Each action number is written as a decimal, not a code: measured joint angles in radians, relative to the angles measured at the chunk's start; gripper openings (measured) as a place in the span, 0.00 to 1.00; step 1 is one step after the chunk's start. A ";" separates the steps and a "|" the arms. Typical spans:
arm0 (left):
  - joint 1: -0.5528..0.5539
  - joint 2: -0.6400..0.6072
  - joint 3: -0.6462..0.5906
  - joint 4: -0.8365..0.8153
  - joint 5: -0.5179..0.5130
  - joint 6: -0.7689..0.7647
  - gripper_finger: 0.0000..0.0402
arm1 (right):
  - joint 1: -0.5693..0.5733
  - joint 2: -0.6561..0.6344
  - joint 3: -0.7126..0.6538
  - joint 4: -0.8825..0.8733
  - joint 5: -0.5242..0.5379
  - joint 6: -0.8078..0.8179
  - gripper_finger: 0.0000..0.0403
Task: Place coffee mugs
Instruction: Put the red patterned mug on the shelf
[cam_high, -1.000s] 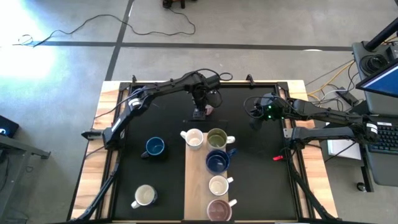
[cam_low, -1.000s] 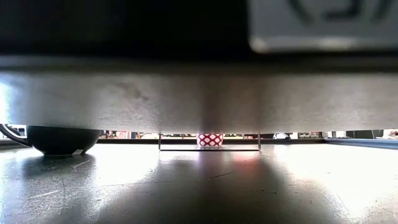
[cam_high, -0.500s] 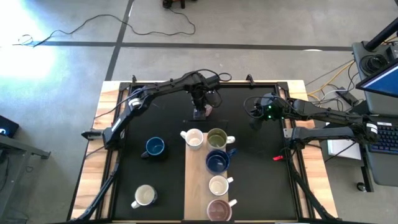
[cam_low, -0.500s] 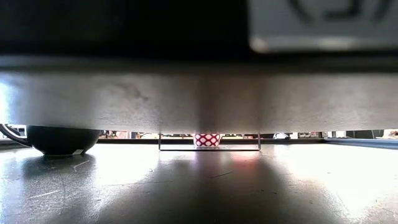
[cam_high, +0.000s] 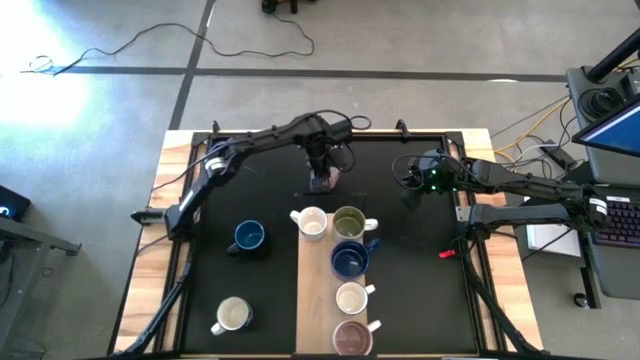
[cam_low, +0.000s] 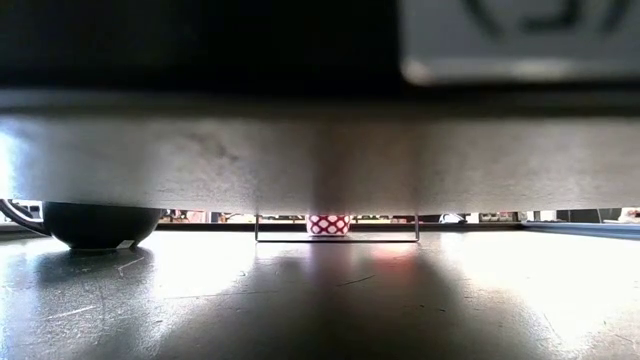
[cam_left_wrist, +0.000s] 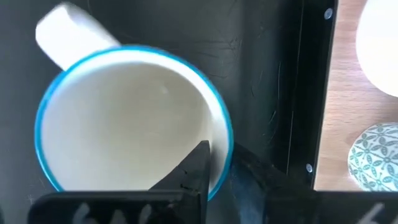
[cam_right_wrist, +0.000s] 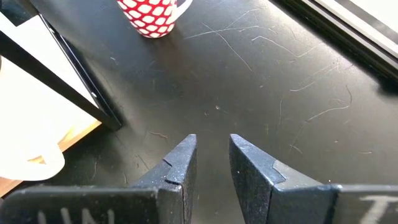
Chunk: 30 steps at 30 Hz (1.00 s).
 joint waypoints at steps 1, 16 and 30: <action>0.000 -0.004 0.000 0.000 0.000 0.000 0.08 | 0.000 0.000 0.000 0.000 0.000 0.000 0.21; 0.003 -0.026 0.000 -0.063 -0.006 -0.034 0.03 | 0.000 0.000 0.000 0.000 0.000 0.000 0.21; 0.016 -0.126 -0.083 -0.096 -0.033 -0.077 0.03 | 0.000 0.000 0.000 0.000 0.000 0.000 0.21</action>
